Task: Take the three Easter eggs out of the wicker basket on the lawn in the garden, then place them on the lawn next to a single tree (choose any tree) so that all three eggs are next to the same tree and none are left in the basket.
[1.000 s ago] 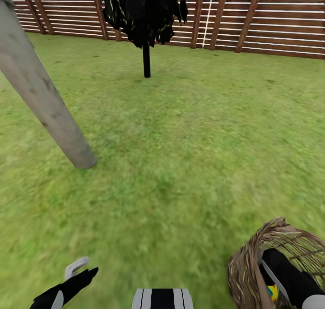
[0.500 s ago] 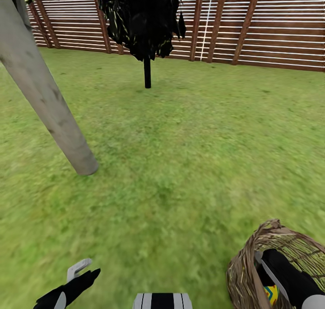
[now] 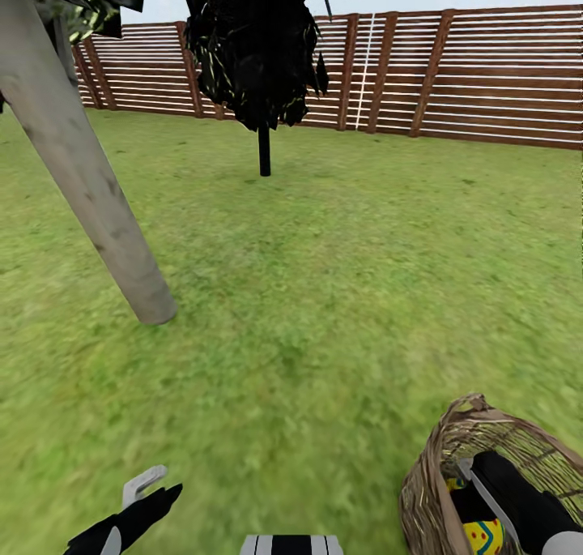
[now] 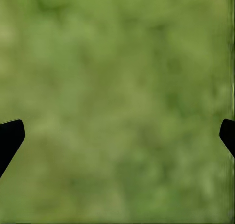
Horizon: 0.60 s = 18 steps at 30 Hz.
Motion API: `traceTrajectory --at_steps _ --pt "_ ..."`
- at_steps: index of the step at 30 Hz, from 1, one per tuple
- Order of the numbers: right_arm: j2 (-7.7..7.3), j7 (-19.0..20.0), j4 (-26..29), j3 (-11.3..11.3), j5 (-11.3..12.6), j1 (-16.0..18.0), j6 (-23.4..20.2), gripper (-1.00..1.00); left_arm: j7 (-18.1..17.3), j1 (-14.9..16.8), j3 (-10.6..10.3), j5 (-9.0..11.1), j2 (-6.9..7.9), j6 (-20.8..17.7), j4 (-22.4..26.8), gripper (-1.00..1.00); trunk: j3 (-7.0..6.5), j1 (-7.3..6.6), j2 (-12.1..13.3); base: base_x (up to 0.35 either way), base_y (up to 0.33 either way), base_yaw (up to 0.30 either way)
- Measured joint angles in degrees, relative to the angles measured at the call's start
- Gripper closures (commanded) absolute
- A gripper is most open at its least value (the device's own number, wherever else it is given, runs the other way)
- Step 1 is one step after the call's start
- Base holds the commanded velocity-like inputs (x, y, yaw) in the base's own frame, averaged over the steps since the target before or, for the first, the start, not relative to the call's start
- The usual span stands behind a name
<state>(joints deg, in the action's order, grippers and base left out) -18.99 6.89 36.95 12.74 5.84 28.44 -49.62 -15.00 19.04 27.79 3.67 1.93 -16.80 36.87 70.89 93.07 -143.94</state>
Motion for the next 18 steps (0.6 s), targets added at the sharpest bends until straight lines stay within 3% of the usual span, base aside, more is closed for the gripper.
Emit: traceTrajectory --at_steps 4,18 --pt "0.00 0.0 -0.4 0.0 0.0 0.0 0.0 1.00 0.0 0.0 0.0 0.0 -0.84 0.0 0.0 -1.00 -0.89 -0.10 0.1 0.000 0.000 0.000" --pt "0.00 0.0 -0.5 0.0 0.0 0.0 0.0 1.00 0.1 0.0 0.0 -0.1 -1.02 0.0 -0.1 -1.00 -3.99 -0.46 0.2 0.000 0.000 0.000"
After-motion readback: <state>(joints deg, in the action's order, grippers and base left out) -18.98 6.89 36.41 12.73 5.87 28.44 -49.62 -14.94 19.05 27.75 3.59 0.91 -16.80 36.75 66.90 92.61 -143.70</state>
